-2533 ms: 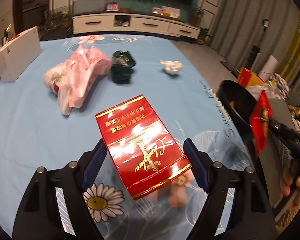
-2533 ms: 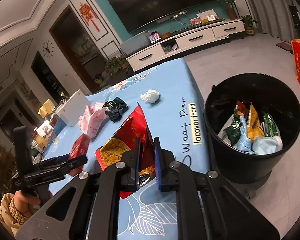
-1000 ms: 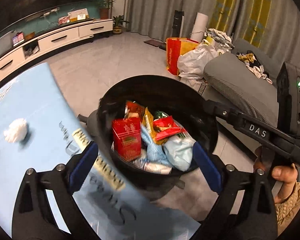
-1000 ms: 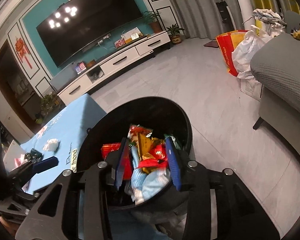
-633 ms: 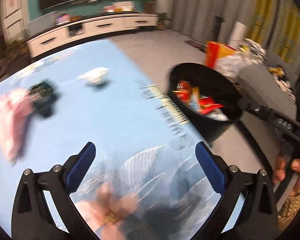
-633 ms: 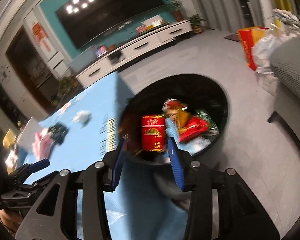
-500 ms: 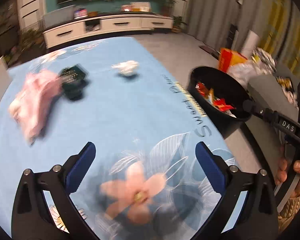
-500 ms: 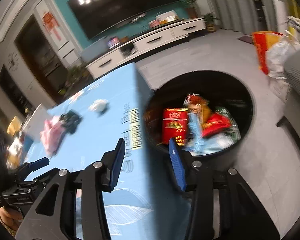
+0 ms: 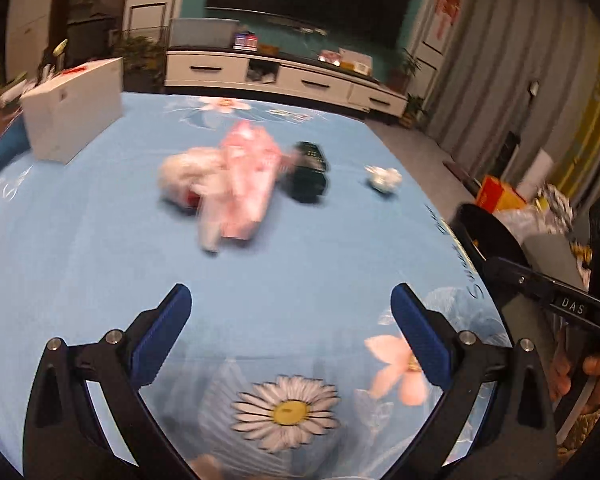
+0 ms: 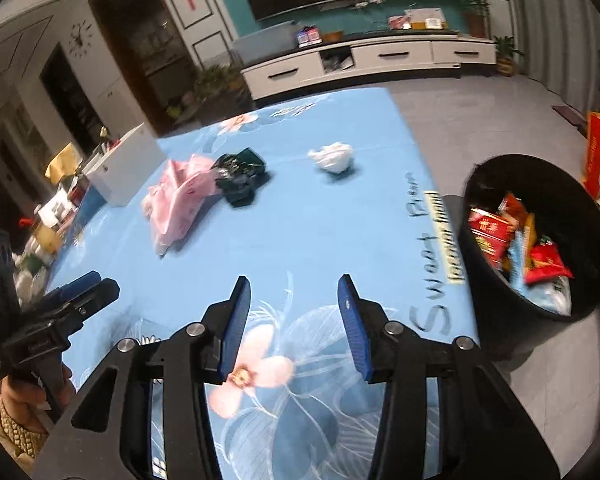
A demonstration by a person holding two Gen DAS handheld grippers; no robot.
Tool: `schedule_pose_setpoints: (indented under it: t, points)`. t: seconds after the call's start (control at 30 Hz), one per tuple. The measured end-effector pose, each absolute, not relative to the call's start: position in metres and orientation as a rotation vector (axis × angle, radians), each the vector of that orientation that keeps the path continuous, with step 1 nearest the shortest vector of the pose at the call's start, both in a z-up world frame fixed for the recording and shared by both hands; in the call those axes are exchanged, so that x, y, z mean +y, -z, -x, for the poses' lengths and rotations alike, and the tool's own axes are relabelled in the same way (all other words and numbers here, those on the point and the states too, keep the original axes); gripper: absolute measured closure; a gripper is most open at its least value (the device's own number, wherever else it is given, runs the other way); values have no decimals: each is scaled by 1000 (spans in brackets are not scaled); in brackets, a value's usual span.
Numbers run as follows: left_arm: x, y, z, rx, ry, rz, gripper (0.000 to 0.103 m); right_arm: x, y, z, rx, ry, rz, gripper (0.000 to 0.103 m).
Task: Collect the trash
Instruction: 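Move both open tools back over the table, then grasp the dark green packet with the right tool while the left grasps the pink bag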
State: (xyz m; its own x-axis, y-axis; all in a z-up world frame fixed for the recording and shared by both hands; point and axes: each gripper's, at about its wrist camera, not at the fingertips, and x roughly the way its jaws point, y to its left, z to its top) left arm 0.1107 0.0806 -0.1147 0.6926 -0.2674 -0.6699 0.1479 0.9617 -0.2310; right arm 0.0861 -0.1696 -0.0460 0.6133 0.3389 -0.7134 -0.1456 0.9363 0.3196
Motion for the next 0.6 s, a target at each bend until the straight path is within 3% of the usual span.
schedule_pose_setpoints:
  t: [0.23, 0.6]
  points:
    - [114, 114, -136, 722, 239, 224, 4, -138, 48, -131, 886, -369, -280, 57]
    - [107, 92, -238, 668, 322, 143, 4, -115, 65, -214, 912, -403, -418, 46]
